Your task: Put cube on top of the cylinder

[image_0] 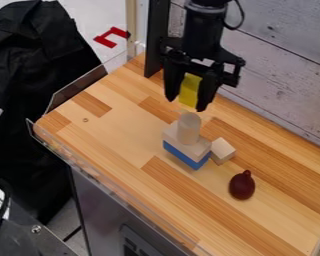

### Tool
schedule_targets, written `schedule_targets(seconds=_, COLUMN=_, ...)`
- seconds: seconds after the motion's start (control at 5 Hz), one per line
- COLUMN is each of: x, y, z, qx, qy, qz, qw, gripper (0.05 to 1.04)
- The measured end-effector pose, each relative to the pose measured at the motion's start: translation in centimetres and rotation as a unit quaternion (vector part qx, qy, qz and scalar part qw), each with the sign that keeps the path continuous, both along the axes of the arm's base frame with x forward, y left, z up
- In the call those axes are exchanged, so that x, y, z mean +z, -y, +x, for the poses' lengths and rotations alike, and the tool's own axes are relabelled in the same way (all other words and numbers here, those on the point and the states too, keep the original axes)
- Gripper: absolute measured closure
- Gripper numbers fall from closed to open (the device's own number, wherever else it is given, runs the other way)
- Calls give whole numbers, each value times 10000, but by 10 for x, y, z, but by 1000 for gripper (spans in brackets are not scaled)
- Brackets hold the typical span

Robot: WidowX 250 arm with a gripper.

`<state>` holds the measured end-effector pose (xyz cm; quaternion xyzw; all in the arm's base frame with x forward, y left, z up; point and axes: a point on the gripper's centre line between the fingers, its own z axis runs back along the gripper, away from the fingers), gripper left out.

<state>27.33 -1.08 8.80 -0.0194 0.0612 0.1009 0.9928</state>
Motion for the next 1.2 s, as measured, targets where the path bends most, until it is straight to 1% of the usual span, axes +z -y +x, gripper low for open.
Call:
schedule_targets(seconds=0.2, x=-2, y=-2, z=-1, qx=-15, qy=-3, qz=-51, qw=10000, gripper=537)
schedule_targets(seconds=0.4, x=-8, y=-1, z=-4, qx=-32, qy=-94, qz=-58, qw=9999, gripper=537)
schedule_targets(seconds=1.0, x=-12, y=8, z=-10, qx=-138, qy=-181, qz=-93, qw=9997, gripper=537)
schedule_targets(seconds=1.2, x=-13, y=9, z=-10, qx=-149, qy=-174, qz=-99, qw=9997, gripper=537)
